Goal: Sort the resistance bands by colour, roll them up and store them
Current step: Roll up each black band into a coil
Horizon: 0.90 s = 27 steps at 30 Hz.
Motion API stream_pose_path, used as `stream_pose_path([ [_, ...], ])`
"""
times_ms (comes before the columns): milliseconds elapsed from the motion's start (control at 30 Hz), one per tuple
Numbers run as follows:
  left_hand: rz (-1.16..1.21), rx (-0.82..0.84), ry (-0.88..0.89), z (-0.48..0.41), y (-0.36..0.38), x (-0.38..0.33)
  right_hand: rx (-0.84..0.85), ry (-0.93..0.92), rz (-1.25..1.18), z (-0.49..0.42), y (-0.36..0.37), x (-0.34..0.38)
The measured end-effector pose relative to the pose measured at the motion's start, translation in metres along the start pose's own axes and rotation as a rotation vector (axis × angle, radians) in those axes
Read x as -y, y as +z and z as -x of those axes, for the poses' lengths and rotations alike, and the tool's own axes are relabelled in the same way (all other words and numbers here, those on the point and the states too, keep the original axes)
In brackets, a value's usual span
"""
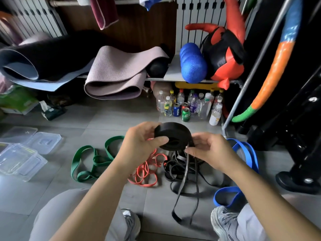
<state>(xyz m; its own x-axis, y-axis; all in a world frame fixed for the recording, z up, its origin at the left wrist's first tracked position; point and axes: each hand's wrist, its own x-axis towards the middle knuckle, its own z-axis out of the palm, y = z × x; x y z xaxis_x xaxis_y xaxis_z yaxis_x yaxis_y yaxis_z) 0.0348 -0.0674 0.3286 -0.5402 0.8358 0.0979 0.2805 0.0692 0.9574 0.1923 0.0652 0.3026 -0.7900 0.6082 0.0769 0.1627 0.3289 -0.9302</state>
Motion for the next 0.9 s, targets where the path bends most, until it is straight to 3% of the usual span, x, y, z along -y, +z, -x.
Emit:
stream_pose_path([
  [200, 0.38, 0.014, -0.122, 0.02, -0.003, 0.003, 0.005, -0.013, -0.273, -0.001, 0.017, -0.001],
  [267, 0.383, 0.022, -0.191, 0.025, -0.001, 0.008, 0.028, -0.022, -0.254, -0.001, 0.017, 0.001],
  [300, 0.275, 0.013, -0.203, 0.027, 0.0, 0.009, 0.046, -0.032, -0.202, -0.001, 0.017, 0.002],
  [367, -0.175, -0.042, -0.139, 0.03, 0.0, 0.017, 0.065, -0.044, -0.027, -0.001, 0.017, 0.0],
  [433, -0.589, -0.081, 0.074, 0.034, 0.0, 0.024, 0.097, -0.042, 0.141, 0.0, 0.019, 0.001],
  [500, -0.763, -0.015, 0.261, 0.037, 0.002, 0.031, 0.156, -0.065, 0.271, 0.002, 0.024, 0.003],
  [567, -0.839, 0.015, 0.299, 0.042, 0.005, 0.034, 0.196, -0.118, 0.381, 0.005, 0.028, 0.009],
  [667, -0.724, -0.024, 0.164, 0.046, 0.006, 0.034, 0.194, -0.168, 0.417, 0.008, 0.029, 0.015],
  [767, -0.472, -0.101, 0.013, 0.046, 0.001, 0.036, 0.172, -0.146, 0.292, 0.006, 0.032, 0.015],
  [900, -0.125, -0.198, -0.018, 0.041, -0.009, 0.036, 0.133, -0.157, 0.127, 0.003, 0.03, 0.011],
])
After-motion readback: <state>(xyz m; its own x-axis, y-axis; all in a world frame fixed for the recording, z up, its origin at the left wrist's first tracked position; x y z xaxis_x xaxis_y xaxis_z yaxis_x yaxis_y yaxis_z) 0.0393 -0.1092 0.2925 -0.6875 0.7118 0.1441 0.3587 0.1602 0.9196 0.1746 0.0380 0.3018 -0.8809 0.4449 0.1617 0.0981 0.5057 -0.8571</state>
